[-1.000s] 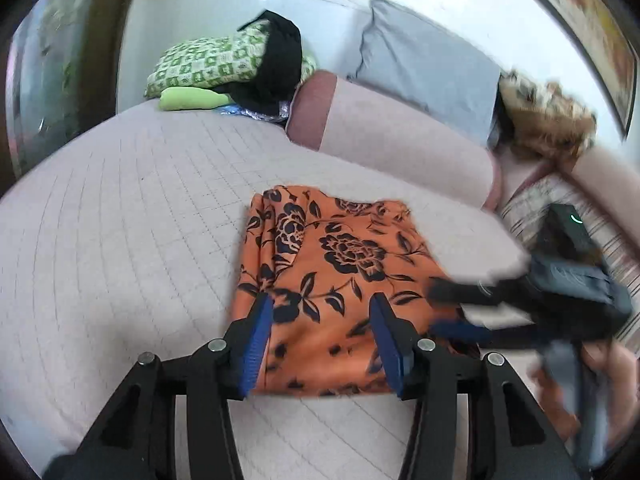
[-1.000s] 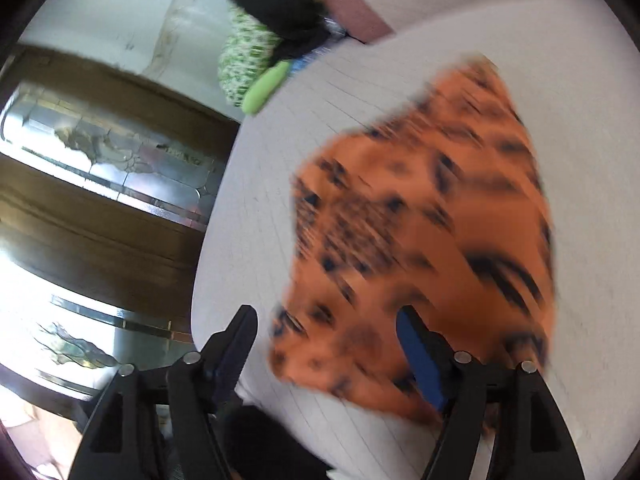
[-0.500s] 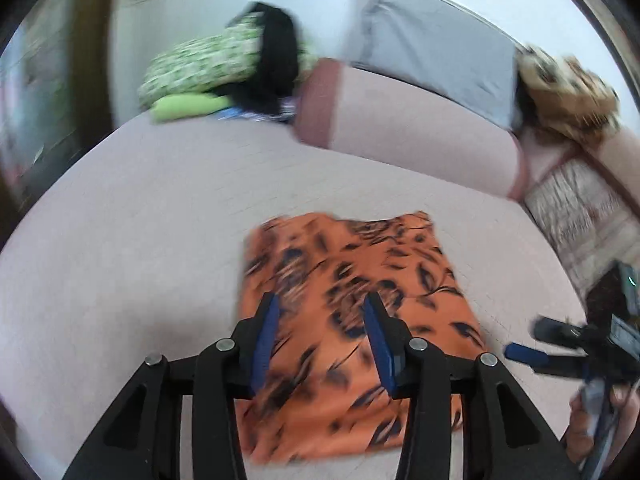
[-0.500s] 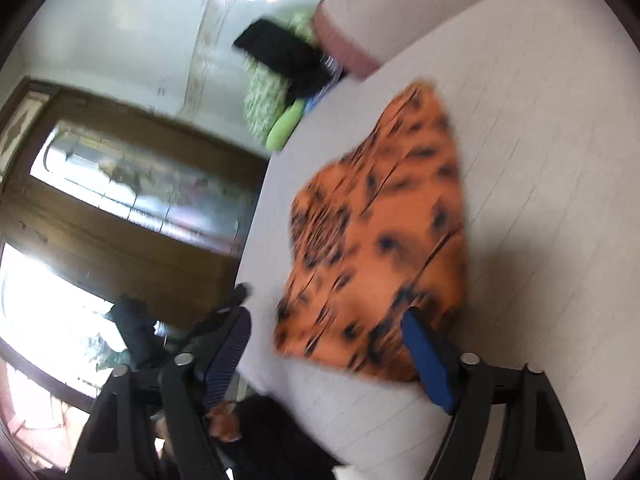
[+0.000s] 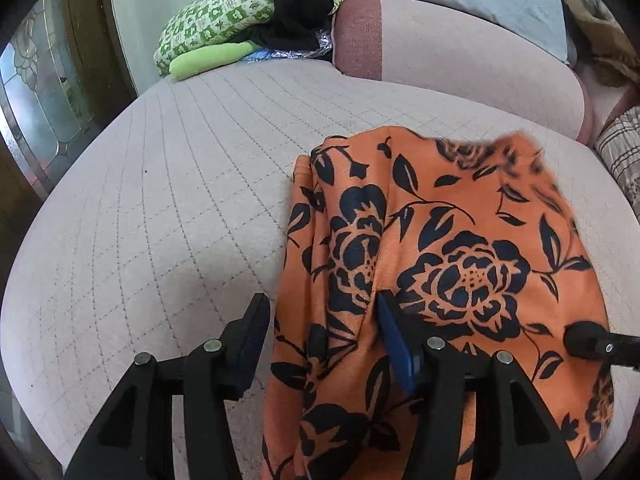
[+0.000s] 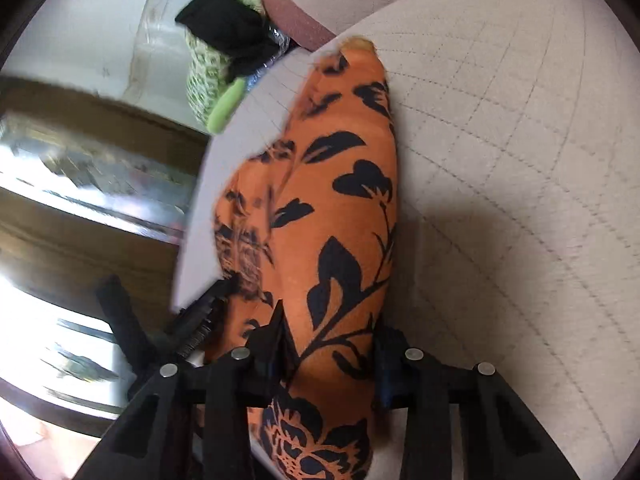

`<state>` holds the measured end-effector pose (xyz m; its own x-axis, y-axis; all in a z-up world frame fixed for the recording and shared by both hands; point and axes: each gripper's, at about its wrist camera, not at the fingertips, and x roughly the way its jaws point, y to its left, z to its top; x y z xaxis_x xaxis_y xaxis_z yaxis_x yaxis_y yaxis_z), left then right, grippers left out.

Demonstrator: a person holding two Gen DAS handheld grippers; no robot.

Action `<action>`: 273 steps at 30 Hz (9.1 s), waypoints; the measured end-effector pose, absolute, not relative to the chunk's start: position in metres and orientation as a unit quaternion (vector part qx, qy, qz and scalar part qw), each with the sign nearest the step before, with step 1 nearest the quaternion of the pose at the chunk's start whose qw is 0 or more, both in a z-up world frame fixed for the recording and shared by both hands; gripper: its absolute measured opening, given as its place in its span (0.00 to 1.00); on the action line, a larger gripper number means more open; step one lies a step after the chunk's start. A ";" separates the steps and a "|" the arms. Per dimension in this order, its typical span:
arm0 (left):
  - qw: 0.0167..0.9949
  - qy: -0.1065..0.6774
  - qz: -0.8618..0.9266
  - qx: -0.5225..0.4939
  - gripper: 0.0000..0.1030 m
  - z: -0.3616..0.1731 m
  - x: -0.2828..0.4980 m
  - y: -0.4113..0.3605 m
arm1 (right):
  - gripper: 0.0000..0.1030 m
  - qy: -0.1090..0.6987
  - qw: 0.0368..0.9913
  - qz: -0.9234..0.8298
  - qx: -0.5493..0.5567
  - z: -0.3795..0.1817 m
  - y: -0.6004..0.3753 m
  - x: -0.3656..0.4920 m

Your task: Fold small clothes

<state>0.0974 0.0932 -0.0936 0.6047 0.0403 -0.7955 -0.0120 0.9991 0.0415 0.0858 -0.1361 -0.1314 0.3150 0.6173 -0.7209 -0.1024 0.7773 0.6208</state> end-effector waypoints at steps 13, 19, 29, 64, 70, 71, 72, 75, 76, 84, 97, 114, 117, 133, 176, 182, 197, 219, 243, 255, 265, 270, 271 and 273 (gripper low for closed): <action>0.901 0.432 -0.005 -0.037 0.61 -0.107 0.087 0.123 | 0.43 0.520 0.710 0.239 0.410 -0.148 -0.163 0.153; 0.900 0.433 -0.013 -0.044 0.63 -0.107 0.088 0.126 | 0.38 0.517 0.809 0.170 0.222 -0.122 -0.124 0.142; 0.850 0.477 -0.118 -0.188 0.52 -0.095 0.030 0.181 | 0.73 0.415 0.861 0.205 0.212 -0.047 -0.131 0.078; 0.856 0.448 -0.146 -0.211 0.64 -0.064 0.098 0.188 | 0.81 0.454 0.818 0.274 0.224 -0.077 -0.111 0.046; 0.890 0.416 -0.137 -0.123 0.80 -0.062 0.024 0.155 | 0.82 0.424 0.831 0.264 0.246 -0.060 -0.129 0.010; 0.888 0.425 -0.134 -0.111 0.80 -0.069 0.018 0.152 | 0.83 0.421 0.831 0.260 0.254 -0.061 -0.134 0.003; 0.885 0.435 -0.129 -0.107 0.80 -0.073 0.013 0.154 | 0.84 0.421 0.830 0.252 0.265 -0.065 -0.140 -0.004; 0.877 0.448 -0.134 -0.113 0.80 -0.081 0.004 0.147 | 0.84 0.438 0.813 0.227 0.310 -0.085 -0.162 -0.026; 0.880 0.443 -0.134 -0.108 0.80 -0.077 0.002 0.146 | 0.84 0.442 0.809 0.223 0.317 -0.091 -0.167 -0.031; 0.866 0.457 -0.136 -0.149 0.80 -0.074 0.058 0.166 | 0.84 0.440 0.792 0.232 0.355 -0.090 -0.186 -0.001; 0.812 0.514 -0.173 -0.216 0.79 -0.125 0.129 0.180 | 0.84 0.493 0.760 0.242 0.348 -0.119 -0.170 0.103; 0.845 0.471 -0.189 -0.170 0.25 -0.091 0.110 0.150 | 0.36 0.498 0.804 0.254 0.203 -0.088 -0.115 0.108; 0.861 0.443 -0.199 -0.152 0.25 -0.064 0.107 0.129 | 0.36 0.478 0.819 0.259 0.184 -0.067 -0.123 0.102; 0.890 0.421 -0.157 -0.073 0.25 -0.016 0.095 0.030 | 0.36 0.419 0.855 0.227 0.205 -0.016 -0.210 0.085; 0.875 0.457 -0.156 -0.037 0.23 -0.061 0.131 0.004 | 0.36 0.453 0.834 0.207 0.235 -0.079 -0.262 0.126; 0.869 0.470 -0.148 -0.044 0.39 -0.076 0.134 0.012 | 0.38 0.481 0.815 0.188 0.261 -0.109 -0.274 0.134; 0.877 0.460 -0.138 0.015 0.43 -0.065 0.097 0.016 | 0.64 0.427 0.863 0.183 0.198 -0.035 -0.260 0.111; 0.871 0.477 -0.110 -0.028 0.54 -0.057 0.087 0.036 | 0.72 0.446 0.858 0.160 0.199 -0.051 -0.232 0.127; 0.909 0.410 -0.071 0.001 0.79 0.012 -0.039 0.050 | 0.79 0.417 0.892 0.122 0.126 -0.044 -0.177 -0.065; 0.913 0.405 -0.020 0.038 0.80 0.010 -0.059 0.042 | 0.91 0.395 0.918 0.026 0.035 -0.028 -0.172 -0.099; 0.913 0.403 -0.036 0.040 0.85 0.014 -0.058 0.030 | 0.92 0.401 0.916 0.006 0.020 -0.025 -0.174 -0.097; 0.916 0.398 -0.042 0.036 0.89 0.017 -0.056 0.025 | 0.92 0.402 0.916 0.001 0.017 -0.023 -0.175 -0.092; 0.915 0.399 -0.043 0.035 0.89 0.017 -0.055 0.024 | 0.92 0.402 0.915 0.001 0.017 -0.023 -0.175 -0.091; 0.914 0.401 -0.041 0.040 0.90 0.018 -0.053 0.022 | 0.92 0.405 0.914 0.000 0.017 -0.023 -0.175 -0.089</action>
